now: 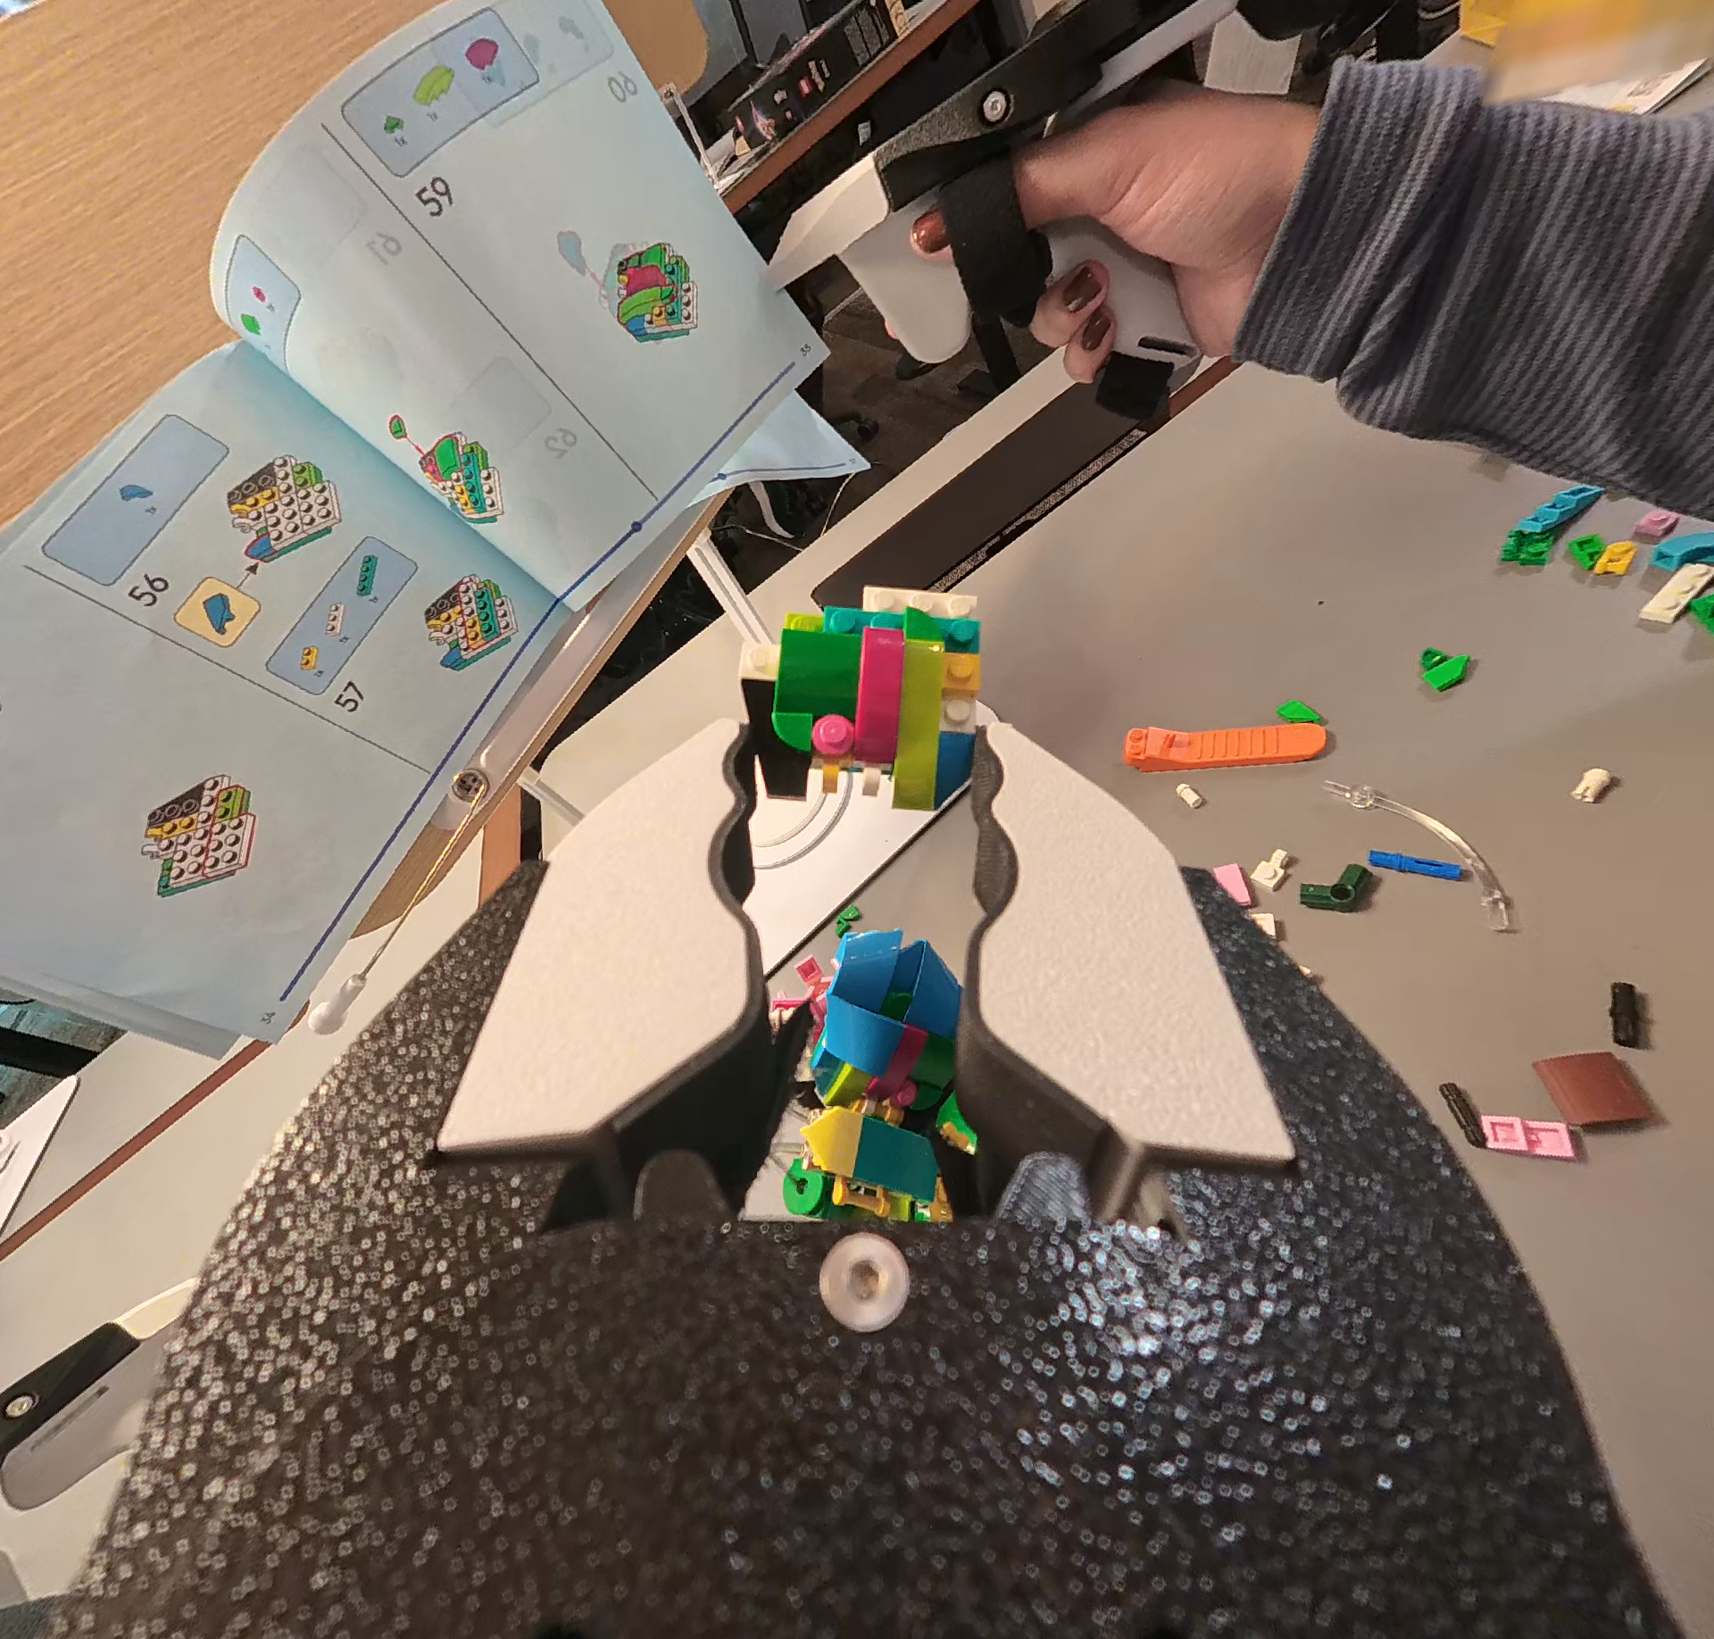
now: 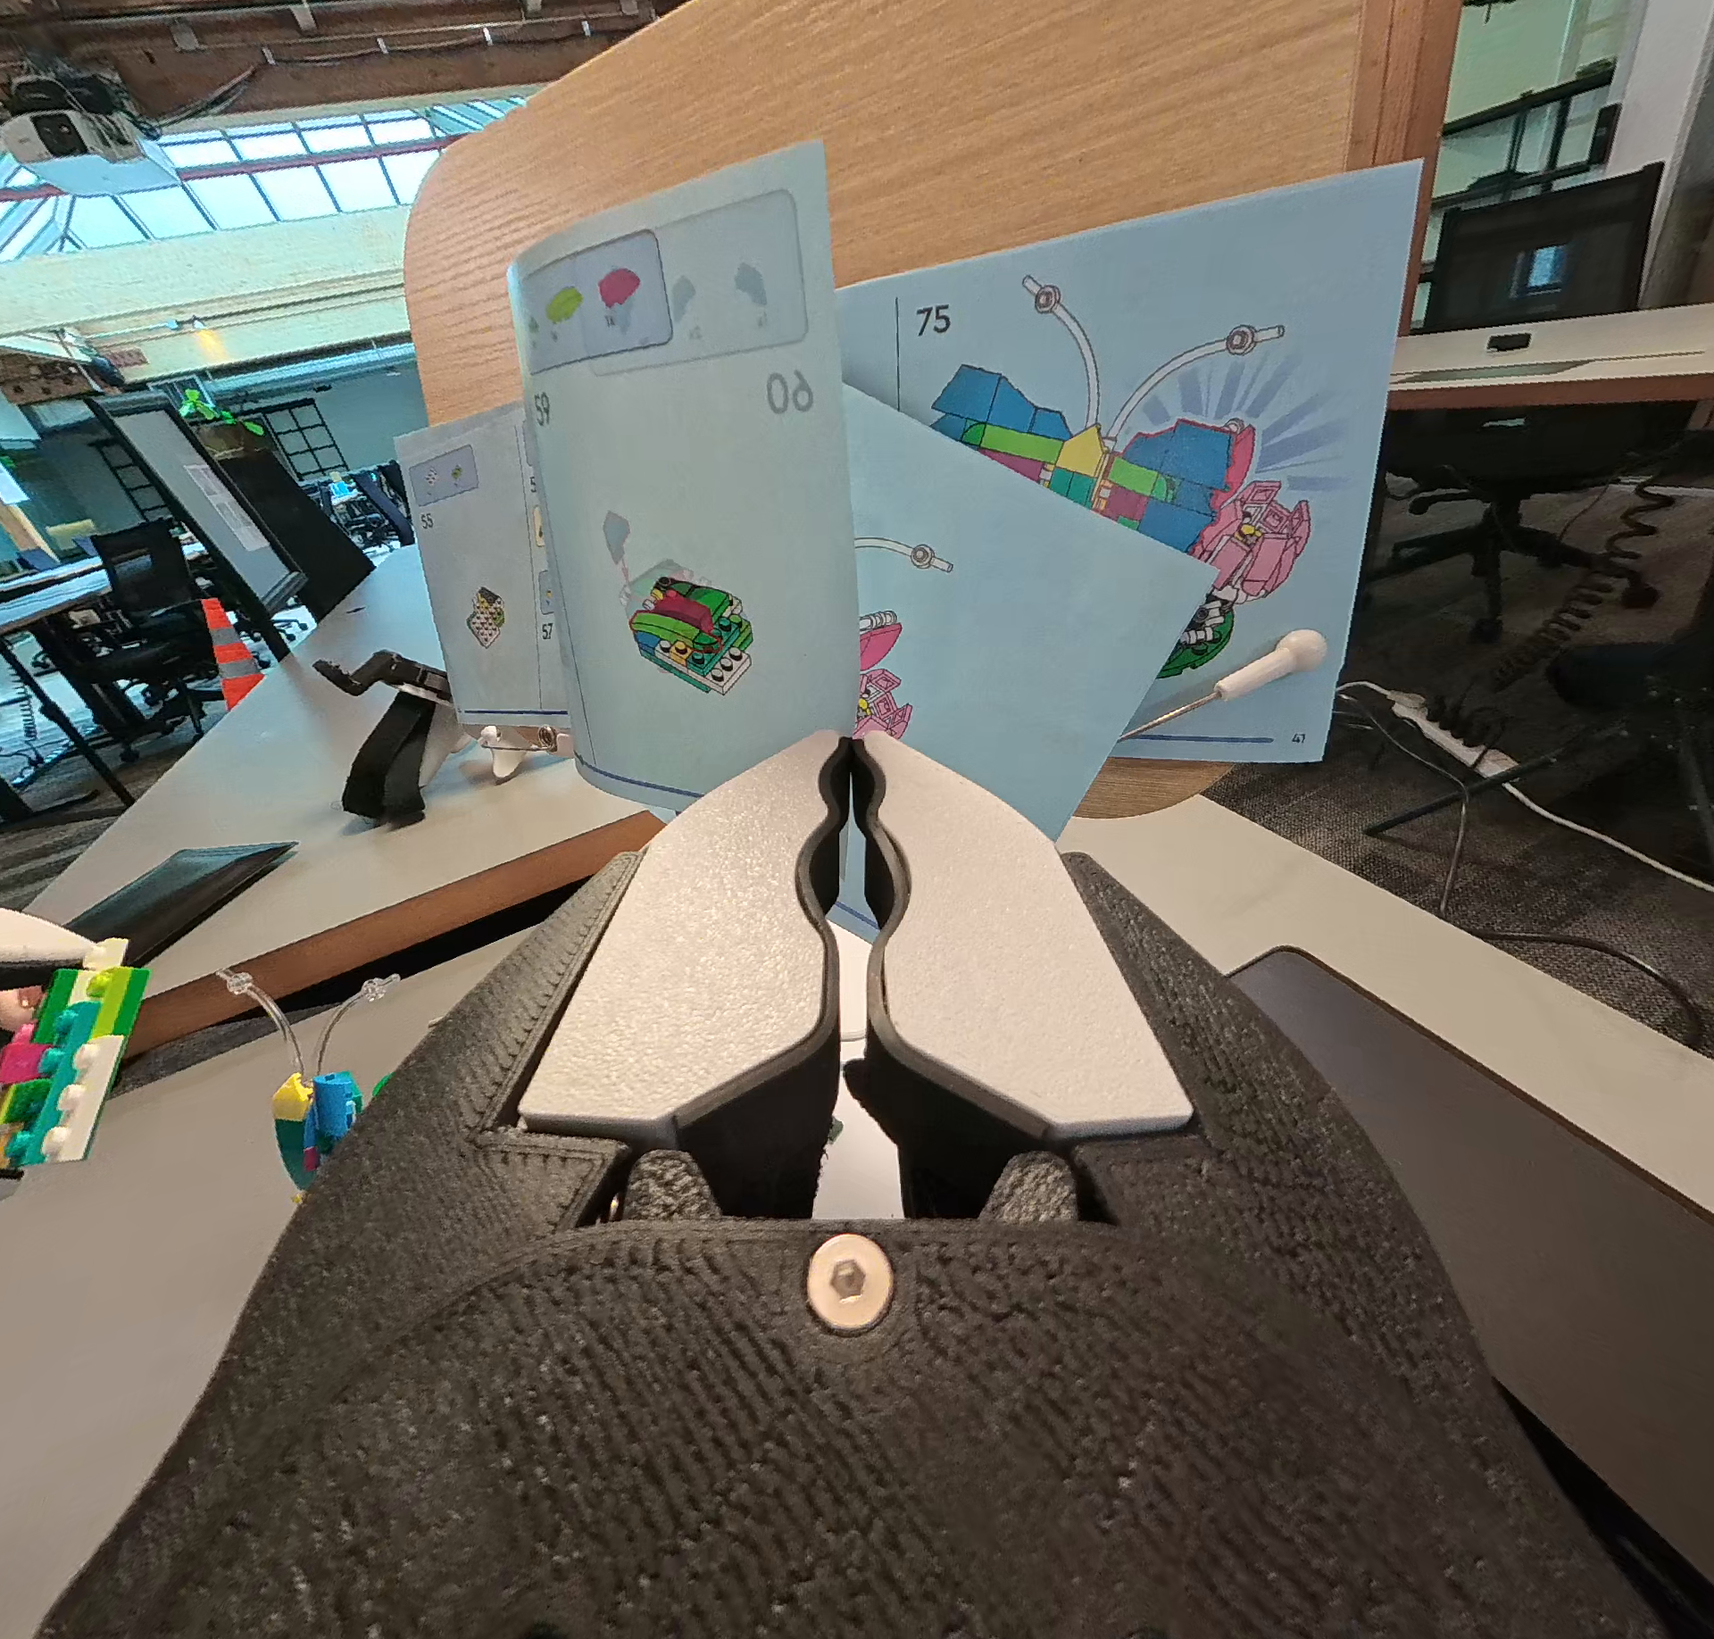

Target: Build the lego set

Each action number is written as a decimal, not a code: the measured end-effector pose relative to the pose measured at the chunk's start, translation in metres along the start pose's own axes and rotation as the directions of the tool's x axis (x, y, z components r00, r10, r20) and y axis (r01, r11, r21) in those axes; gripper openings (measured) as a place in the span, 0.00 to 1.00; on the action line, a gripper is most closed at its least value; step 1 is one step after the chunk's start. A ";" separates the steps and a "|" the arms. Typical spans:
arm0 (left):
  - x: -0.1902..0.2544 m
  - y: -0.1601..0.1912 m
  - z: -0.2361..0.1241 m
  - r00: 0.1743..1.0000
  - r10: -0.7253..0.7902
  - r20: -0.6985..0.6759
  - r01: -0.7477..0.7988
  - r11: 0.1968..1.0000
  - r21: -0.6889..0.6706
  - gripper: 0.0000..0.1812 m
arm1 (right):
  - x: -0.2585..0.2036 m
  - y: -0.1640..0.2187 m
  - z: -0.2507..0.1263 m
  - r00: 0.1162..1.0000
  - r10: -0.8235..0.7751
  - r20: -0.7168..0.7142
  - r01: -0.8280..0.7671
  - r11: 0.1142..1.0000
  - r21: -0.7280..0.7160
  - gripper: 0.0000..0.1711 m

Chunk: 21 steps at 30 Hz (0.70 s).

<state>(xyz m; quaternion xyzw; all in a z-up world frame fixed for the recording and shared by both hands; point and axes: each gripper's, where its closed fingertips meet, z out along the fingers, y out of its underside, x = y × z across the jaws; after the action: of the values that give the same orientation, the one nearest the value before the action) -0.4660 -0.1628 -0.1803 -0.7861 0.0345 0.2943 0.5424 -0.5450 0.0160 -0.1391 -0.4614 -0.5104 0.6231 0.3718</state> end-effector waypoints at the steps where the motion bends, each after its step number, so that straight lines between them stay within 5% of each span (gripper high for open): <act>1: 0.000 0.000 0.000 1.000 0.001 0.000 -0.001 1.000 0.001 0.24 | 0.000 0.000 0.000 1.000 0.000 0.000 0.000 1.000 0.000 0.00; 21: 0.002 -0.005 -0.002 0.999 0.046 0.009 -0.046 0.999 0.025 0.25 | 0.000 0.001 0.000 1.000 -0.002 0.000 0.002 1.000 -0.002 0.00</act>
<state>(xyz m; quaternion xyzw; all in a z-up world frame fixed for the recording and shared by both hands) -0.4613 -0.1624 -0.1770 -0.7771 0.0540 0.3093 0.5454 -0.5452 0.0155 -0.1396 -0.4614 -0.5114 0.6223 0.3720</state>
